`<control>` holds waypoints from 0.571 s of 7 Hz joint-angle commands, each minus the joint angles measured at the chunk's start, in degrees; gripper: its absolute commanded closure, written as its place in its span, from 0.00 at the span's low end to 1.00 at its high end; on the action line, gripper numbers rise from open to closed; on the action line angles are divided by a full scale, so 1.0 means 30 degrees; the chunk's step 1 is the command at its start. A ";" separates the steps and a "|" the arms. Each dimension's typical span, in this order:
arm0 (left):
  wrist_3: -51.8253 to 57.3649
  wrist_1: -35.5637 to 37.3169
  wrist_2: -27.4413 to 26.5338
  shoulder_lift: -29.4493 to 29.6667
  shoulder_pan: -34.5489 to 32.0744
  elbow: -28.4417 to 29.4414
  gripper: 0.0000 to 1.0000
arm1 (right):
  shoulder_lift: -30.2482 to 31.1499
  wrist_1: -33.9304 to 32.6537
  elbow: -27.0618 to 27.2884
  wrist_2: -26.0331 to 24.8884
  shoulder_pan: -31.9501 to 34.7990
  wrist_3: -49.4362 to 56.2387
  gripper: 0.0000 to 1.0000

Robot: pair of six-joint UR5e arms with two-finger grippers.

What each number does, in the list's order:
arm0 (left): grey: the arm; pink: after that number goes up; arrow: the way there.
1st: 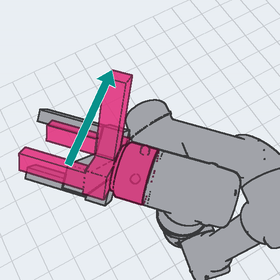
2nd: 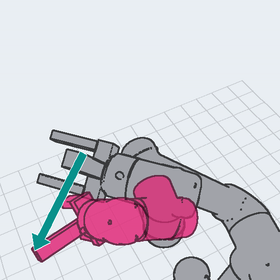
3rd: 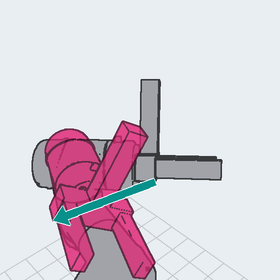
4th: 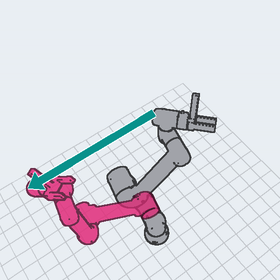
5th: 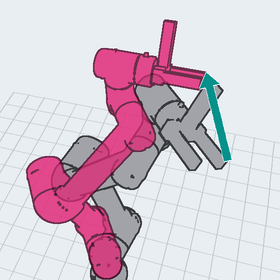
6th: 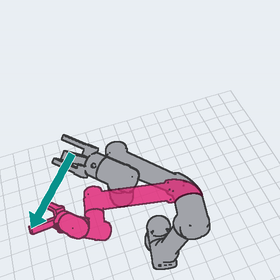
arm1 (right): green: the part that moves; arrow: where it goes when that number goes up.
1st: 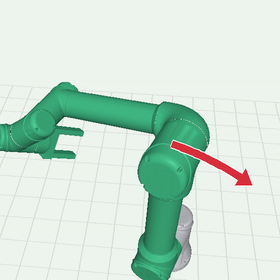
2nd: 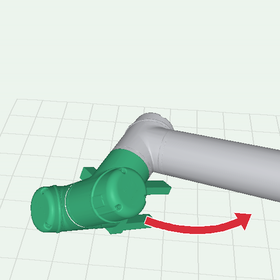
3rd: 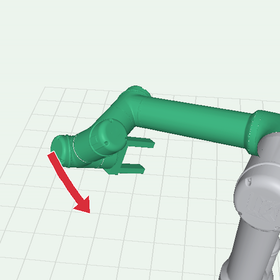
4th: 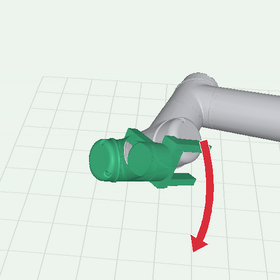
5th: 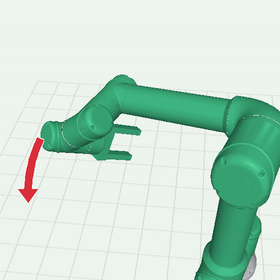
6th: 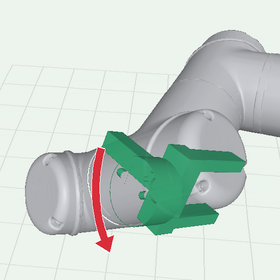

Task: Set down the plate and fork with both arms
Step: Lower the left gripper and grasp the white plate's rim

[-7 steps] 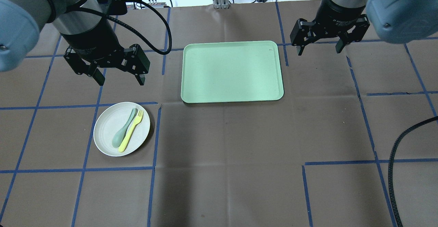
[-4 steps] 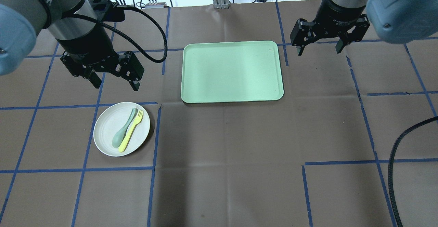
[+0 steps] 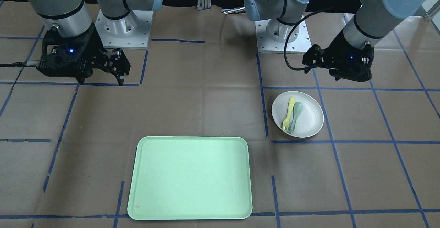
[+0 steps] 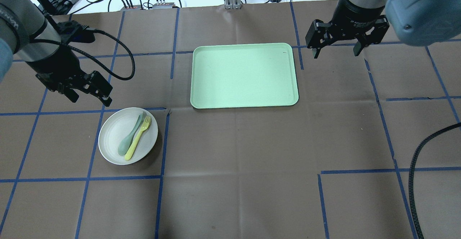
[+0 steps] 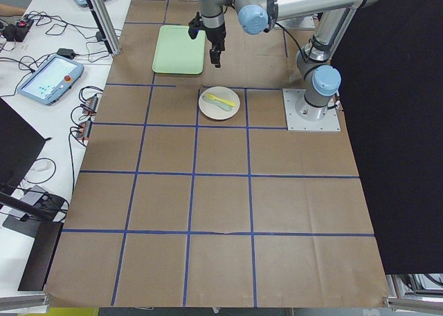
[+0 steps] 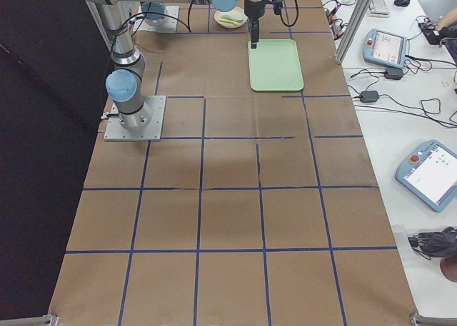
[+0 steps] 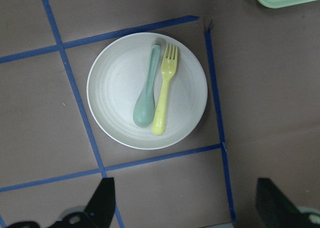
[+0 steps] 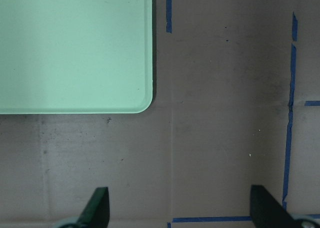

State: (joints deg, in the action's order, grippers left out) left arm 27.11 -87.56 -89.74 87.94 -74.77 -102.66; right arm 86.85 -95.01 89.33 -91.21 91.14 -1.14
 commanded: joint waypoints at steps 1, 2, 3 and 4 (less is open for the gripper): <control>0.2407 0.4643 0.0205 0.0216 0.2180 -0.3297 0.01 | 0.0025 0.0000 -0.0012 0.0023 0.0000 -0.0001 0.00; 0.2562 0.5042 0.0641 0.1349 0.2799 -0.3339 0.00 | 0.0025 0.0000 -0.0012 0.0023 0.0000 -0.0030 0.00; 0.3898 0.5481 0.1429 0.2694 0.3588 -0.3252 0.01 | 0.0025 0.0000 -0.0012 0.0023 0.0000 -0.0030 0.00; 0.5071 0.6733 0.2104 0.3897 0.4118 -0.3484 0.01 | 0.0025 0.0000 -0.0012 0.0023 0.0000 -0.0030 0.00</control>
State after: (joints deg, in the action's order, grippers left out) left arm 38.15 -71.10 -85.89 95.17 -64.74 -112.44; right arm 86.92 -95.01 89.30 -91.14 91.14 -1.22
